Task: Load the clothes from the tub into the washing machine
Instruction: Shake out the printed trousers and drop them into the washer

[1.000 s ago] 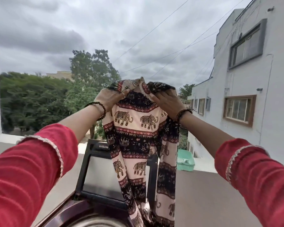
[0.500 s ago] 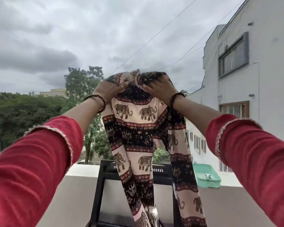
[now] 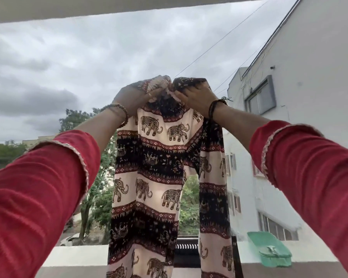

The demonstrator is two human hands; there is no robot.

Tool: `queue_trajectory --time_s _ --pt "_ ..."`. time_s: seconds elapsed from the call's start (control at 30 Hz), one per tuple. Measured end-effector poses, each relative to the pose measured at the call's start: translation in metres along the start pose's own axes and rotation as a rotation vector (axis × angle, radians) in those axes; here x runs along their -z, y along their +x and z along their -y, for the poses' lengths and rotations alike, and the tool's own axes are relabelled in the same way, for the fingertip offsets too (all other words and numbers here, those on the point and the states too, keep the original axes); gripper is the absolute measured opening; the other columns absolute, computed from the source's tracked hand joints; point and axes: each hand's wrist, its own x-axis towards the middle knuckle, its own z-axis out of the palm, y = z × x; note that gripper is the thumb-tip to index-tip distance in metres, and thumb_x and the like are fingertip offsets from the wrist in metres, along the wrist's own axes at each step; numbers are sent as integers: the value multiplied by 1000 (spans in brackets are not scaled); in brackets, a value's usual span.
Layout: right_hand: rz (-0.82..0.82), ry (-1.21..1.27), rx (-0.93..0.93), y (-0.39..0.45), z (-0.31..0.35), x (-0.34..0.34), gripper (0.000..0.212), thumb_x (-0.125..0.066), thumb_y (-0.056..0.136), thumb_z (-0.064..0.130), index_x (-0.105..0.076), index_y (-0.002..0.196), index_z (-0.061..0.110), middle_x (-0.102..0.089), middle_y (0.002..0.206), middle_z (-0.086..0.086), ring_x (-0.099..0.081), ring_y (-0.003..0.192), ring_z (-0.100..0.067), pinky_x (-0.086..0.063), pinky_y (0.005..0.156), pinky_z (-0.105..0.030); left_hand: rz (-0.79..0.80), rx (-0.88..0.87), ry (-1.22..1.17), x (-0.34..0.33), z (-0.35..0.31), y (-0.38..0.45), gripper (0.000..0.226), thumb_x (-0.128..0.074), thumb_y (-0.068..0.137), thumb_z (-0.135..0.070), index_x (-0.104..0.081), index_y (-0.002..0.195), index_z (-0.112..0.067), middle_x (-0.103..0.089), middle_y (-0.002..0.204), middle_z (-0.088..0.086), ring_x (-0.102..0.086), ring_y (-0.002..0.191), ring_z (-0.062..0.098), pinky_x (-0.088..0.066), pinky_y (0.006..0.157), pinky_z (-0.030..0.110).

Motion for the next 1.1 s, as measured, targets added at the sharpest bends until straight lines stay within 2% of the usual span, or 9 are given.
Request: queue_trajectory --time_s 0.13,0.27,0.4,0.53,0.7,0.83,0.9,1.0,1.1 --pt "-1 23 -39 16 -5 8 72 -44 90 -6 -6 150 9 -34 148 -18 -32 136 -32 -24 112 -46 -35 7 30 9 15 11 81 -46 90 7 -7 149 -31 -33 64 1 -39 59 13 -47 59 22" --pt "3 23 -101 19 6 3 73 -49 90 1 -7 150 10 -36 147 -15 -36 134 -31 -28 109 -44 -41 52 -14 -1 18 9 85 -48 88 8 -8 148 -35 -58 93 12 -48 64 17 -48 54 24" --pt "55 46 -87 10 30 -1 71 -47 92 4 -6 149 8 -30 150 -16 -33 135 -32 -28 109 -42 -1 77 -63 -18 8 -5 83 -50 89 3 -5 148 -34 -44 68 3 -47 61 16 -51 56 24" --pt "95 67 -70 -1 51 0 72 -47 93 6 -2 149 7 -31 149 -17 -35 134 -31 -32 110 -41 -47 211 -157 -32 -13 -15 71 -48 93 -1 -15 149 -29 -44 69 2 -44 62 15 -44 54 22" --pt "83 152 -63 -11 83 -6 62 -45 96 8 -12 149 10 -40 144 -15 -44 128 -28 -39 106 -36 -105 251 -271 -45 -52 -22 61 -46 96 -10 -18 148 -21 -62 95 10 -59 80 22 -51 66 27" --pt "70 218 -108 -31 102 -2 54 -41 98 10 -19 147 8 -42 142 -16 -46 128 -28 -38 106 -34 -72 284 -304 -50 -79 -38 66 -50 95 -14 -13 149 -17 -63 97 9 -60 83 21 -51 71 27" --pt "46 189 -105 -49 116 -11 54 -50 95 17 -30 144 11 -54 133 -12 -57 117 -23 -46 96 -29 -48 254 -318 -47 -90 -51 65 -50 95 -17 -13 148 -13 -62 94 8 -58 78 21 -47 69 26" --pt "116 154 -84 -65 134 -6 53 -76 71 47 -61 119 31 -73 83 7 -67 69 -2 -49 61 -13 21 201 -368 -40 -104 -73 53 -50 95 -16 -26 141 -7 -63 96 10 -62 78 22 -52 69 26" --pt "282 186 13 -87 151 -4 40 -59 89 34 -51 128 27 -67 81 6 -60 65 -5 -38 57 -13 121 198 -402 -44 -123 -96 42 -47 96 -9 -33 136 -5 -62 92 11 -59 69 22 -53 65 25"
